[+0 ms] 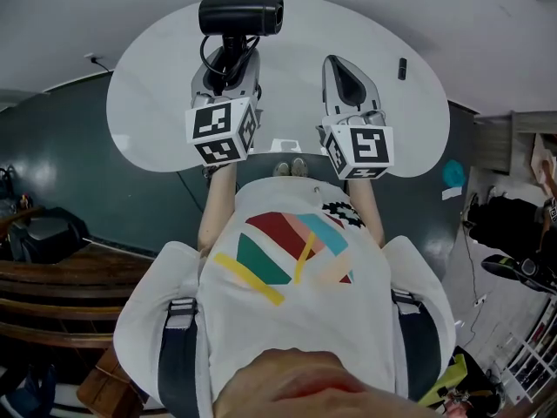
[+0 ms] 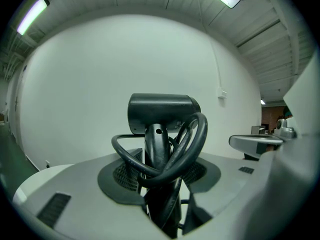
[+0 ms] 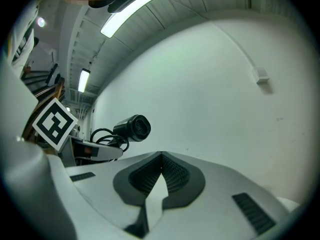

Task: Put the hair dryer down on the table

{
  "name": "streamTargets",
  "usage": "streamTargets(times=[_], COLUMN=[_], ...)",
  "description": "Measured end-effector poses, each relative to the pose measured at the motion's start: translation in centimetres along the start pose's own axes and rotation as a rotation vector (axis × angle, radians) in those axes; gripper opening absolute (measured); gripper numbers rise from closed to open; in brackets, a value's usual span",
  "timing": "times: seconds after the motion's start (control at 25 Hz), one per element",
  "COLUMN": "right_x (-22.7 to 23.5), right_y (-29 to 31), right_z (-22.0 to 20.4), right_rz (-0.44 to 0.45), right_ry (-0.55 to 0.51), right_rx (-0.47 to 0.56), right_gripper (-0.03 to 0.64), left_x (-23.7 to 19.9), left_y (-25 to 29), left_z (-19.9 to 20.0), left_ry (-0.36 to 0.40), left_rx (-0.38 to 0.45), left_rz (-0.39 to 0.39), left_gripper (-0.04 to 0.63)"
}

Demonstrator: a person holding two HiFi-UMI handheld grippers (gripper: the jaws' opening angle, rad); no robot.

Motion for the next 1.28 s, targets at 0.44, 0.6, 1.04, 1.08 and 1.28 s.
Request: streamTargets(times=[0.44, 0.6, 1.04, 1.08, 1.28], right_x=[1.5, 3.2, 2.8, 2.8, 2.8], right_y=[0.7, 0.7, 0.8, 0.8, 0.8], right_z=[-0.3, -0.9, -1.6, -1.7, -2.2], right_rz=[0.008, 0.0, 0.004, 0.004, 0.004], right_ry=[0.011, 0.039, 0.024, 0.025, 0.023], right_rx=[-0.008, -0.019, -0.048, -0.051, -0.066], right_gripper=[0.011, 0.011, 0.011, 0.011, 0.011], left_x=[-0.2, 0.2, -0.8, -0.9, -1.1], left_y=[2.8, 3.9, 4.0, 4.0, 4.0], left_z=[-5.4, -7.4, -10.1, -10.5, -12.7], left_ry=[0.004, -0.007, 0.005, 0.008, 0.012], left_rx=[-0.115, -0.159, -0.24, -0.249, -0.316], left_rz=[0.021, 0.027, 0.046, 0.046, 0.049], left_gripper=[0.222, 0.222, 0.222, 0.222, 0.222])
Point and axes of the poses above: the fingertips, and each gripper's own axes: y forward along the fingers, x to its right, z out of its top, the point moved 3 cm from there along -y, backward along the fingers, and after that the axes turned 14 degrees about x, right-handed, at the moved point
